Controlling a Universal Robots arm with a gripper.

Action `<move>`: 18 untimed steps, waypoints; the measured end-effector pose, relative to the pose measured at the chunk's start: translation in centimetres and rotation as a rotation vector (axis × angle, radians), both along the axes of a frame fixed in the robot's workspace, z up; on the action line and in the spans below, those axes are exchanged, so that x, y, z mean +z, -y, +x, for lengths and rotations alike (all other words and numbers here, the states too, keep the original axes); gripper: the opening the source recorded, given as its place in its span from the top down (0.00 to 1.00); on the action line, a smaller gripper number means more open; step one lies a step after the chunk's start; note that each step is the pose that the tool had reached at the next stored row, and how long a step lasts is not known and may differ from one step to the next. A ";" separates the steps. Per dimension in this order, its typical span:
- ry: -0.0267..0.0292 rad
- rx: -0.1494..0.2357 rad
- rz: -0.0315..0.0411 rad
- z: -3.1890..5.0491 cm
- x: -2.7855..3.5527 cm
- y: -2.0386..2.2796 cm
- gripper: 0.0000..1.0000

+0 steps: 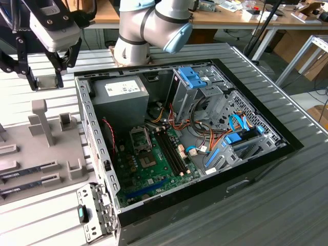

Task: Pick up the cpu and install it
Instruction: 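Pick up the cpu and move it towards the insertion slot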

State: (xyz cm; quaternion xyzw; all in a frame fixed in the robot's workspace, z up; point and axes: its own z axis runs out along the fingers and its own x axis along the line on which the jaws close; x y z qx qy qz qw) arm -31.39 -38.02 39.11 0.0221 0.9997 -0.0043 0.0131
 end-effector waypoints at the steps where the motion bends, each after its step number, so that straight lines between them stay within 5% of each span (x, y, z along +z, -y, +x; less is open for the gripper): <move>1: 0.0000 0.000 0.0000 0.12 -0.01 0.01 0.53; 18: 0.0000 0.000 0.0000 1.52 -0.07 0.09 0.53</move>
